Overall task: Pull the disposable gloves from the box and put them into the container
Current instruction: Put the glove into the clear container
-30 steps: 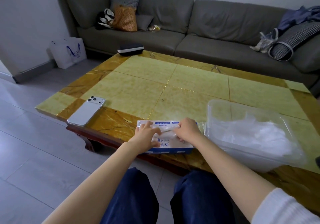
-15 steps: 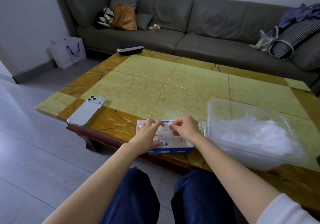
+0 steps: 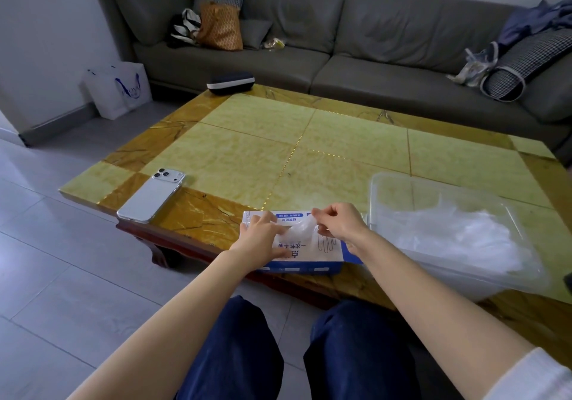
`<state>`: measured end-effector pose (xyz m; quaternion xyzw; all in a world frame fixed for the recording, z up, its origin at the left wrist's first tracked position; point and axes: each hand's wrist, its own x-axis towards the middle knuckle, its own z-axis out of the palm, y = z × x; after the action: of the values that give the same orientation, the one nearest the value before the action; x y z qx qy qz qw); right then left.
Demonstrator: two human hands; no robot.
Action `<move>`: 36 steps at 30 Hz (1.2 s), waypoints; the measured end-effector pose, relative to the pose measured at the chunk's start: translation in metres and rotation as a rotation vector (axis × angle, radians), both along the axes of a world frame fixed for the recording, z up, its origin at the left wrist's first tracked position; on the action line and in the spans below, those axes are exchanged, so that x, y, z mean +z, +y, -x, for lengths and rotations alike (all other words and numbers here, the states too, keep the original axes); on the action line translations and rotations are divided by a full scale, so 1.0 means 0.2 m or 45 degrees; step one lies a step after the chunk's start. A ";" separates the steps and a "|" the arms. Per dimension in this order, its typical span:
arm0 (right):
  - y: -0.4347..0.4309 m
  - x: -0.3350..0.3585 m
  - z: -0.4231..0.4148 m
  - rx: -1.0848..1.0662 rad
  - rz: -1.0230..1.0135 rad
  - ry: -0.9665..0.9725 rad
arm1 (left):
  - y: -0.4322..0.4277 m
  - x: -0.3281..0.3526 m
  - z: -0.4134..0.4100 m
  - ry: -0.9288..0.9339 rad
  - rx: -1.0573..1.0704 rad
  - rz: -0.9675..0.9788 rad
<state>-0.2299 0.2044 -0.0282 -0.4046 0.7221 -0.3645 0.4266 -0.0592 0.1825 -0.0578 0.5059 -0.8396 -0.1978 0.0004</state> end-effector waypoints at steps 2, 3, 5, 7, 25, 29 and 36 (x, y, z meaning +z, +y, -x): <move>0.00 -0.01 -0.02 -0.053 0.003 -0.057 | 0.00 0.00 0.01 -0.026 -0.004 0.000; 0.00 -0.01 -0.02 -0.076 0.004 -0.067 | 0.00 0.01 0.01 -0.051 -0.010 0.003; 0.01 -0.02 -0.02 -0.096 0.022 -0.008 | 0.00 0.01 0.02 -0.085 -0.023 0.003; 0.01 -0.03 -0.02 -0.070 0.074 0.089 | 0.00 0.01 0.02 -0.051 -0.018 -0.025; 0.01 -0.04 -0.08 -0.104 0.062 0.020 | -0.03 -0.03 0.06 0.627 0.285 -0.070; 0.01 -0.06 -0.08 -0.075 0.021 0.093 | -0.03 -0.03 0.05 0.641 0.288 -0.046; 0.05 -0.08 -0.12 0.191 0.090 0.247 | -0.02 0.02 0.07 0.849 0.332 0.086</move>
<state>-0.2049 0.2145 -0.0452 -0.5058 0.7142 -0.3161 0.3664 -0.0736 0.1787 -0.0531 0.5161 -0.7279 -0.3223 0.3162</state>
